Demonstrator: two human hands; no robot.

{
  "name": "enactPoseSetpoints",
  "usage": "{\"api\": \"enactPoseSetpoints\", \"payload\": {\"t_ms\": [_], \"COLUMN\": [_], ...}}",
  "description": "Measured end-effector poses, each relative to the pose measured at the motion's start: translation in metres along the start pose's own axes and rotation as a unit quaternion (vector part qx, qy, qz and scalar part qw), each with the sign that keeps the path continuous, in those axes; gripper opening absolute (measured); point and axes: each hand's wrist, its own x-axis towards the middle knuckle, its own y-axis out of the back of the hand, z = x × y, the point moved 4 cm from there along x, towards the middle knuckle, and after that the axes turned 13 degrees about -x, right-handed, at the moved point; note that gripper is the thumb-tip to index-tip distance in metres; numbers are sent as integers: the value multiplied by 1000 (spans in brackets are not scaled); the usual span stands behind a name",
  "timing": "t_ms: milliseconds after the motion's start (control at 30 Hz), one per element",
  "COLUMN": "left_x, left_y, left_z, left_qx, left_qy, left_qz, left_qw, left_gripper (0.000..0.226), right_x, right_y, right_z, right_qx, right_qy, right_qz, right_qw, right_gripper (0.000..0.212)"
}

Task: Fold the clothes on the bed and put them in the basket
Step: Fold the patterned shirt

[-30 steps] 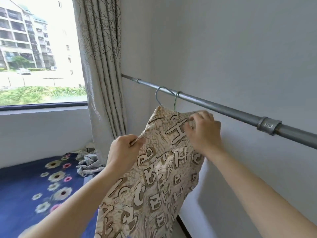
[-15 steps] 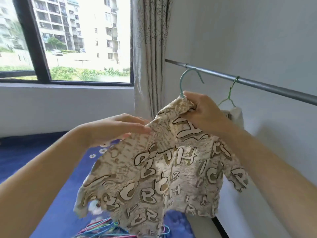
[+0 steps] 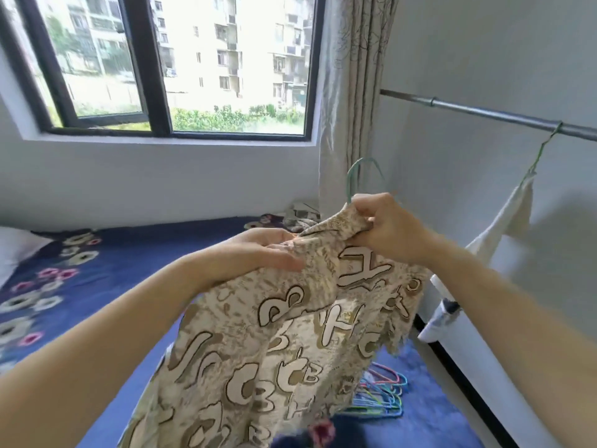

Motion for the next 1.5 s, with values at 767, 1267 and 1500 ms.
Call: {"api": "enactPoseSetpoints", "payload": {"t_ms": [767,1267,1500], "left_x": [-40,-38,-30], "left_y": [108,68,85], "left_z": [-112,-223,-234], "left_qx": [641,478,288], "left_qy": [-230,16,72], "left_qz": [137,71,292], "left_qw": [719,875,909], "left_gripper": [47,45,29], "right_x": [20,27,-14], "right_y": [-215,-153,-198], "right_z": [-18,95,200], "right_qx": [268,401,203], "right_qy": [-198,-296,-445], "right_qz": [-379,77,55], "right_qw": [863,864,870], "right_gripper": [26,18,27]}}
